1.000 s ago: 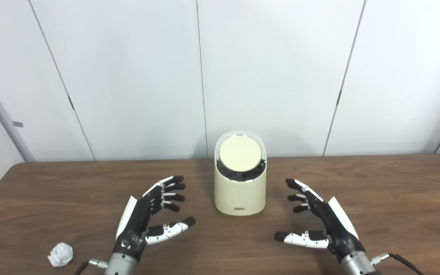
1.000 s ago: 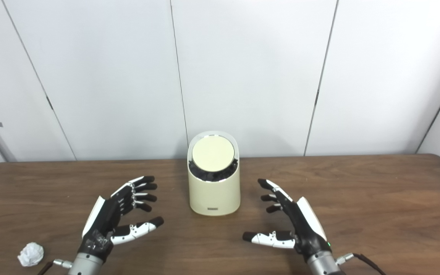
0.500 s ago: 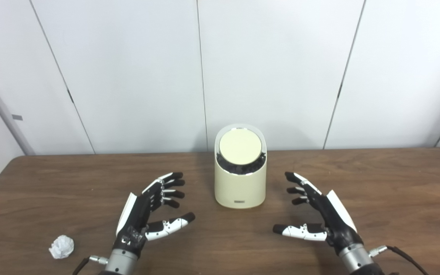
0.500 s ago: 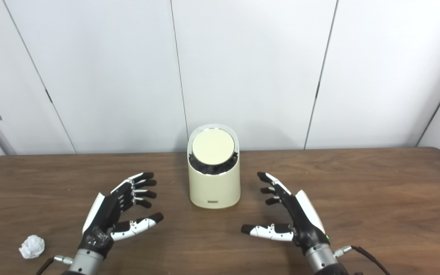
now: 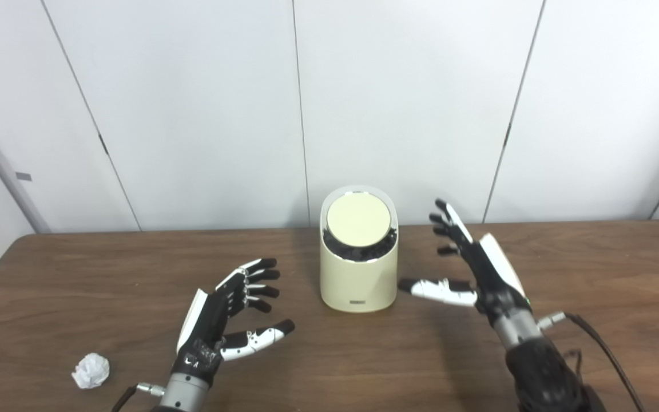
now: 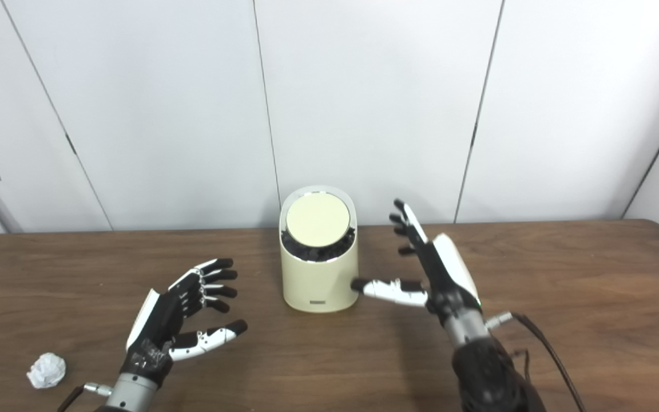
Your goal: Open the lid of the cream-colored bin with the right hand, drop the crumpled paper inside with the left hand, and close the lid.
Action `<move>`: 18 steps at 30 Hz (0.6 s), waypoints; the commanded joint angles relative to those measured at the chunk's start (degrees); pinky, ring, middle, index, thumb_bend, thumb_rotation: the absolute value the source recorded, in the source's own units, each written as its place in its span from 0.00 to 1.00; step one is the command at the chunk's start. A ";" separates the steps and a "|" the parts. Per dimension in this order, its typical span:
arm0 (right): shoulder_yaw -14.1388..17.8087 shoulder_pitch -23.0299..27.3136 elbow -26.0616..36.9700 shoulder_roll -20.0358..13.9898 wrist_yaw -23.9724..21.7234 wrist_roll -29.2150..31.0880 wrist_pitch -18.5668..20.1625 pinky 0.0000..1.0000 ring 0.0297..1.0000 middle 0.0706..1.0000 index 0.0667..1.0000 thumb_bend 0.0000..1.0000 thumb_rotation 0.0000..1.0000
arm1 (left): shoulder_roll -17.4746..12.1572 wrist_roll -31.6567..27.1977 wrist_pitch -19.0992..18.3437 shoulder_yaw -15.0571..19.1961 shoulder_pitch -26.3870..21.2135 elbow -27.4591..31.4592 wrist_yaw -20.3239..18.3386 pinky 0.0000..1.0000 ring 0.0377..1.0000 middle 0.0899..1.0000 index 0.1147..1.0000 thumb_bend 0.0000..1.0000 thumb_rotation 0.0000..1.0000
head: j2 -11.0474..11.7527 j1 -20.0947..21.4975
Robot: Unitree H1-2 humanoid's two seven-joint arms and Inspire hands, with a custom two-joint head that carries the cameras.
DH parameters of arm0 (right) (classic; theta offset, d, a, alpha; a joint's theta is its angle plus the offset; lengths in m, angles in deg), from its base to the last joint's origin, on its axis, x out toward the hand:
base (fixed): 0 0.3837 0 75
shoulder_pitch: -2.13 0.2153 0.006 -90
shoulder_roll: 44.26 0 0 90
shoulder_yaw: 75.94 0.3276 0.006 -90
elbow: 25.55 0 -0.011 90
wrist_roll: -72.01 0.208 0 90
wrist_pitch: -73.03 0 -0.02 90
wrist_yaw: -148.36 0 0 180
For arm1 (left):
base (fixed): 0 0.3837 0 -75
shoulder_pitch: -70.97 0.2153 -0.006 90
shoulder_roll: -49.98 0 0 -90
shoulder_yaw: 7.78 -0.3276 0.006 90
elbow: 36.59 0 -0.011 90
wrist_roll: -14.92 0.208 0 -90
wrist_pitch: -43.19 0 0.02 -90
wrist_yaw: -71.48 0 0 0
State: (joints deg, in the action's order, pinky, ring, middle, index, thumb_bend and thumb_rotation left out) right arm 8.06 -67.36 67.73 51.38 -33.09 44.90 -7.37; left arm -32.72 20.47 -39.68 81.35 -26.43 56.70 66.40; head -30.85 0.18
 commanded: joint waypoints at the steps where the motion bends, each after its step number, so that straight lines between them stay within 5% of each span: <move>1: 0.01 3.26 0.45 0.33 1.04 -0.67 0.23 0.77 0.89 0.93 1.00 0.83 0.46 | 0.07 -0.55 1.03 0.29 -1.34 1.24 0.53 0.58 0.66 0.75 0.78 0.67 0.00 | 0.03 0.17; 18: -3.67 12.13 -1.18 1.93 0.45 -4.61 5.37 0.67 0.84 0.92 1.00 0.82 0.49 | -0.25 -1.15 2.35 0.32 -1.81 -0.22 0.22 0.58 0.67 0.76 0.79 0.67 0.00 | 0.77 -0.16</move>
State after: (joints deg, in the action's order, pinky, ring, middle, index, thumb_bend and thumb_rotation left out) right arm 4.59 -58.97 65.60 53.05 -33.42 41.04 -1.45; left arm -32.71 19.67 -39.25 81.43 -26.46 55.53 66.37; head -30.06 0.09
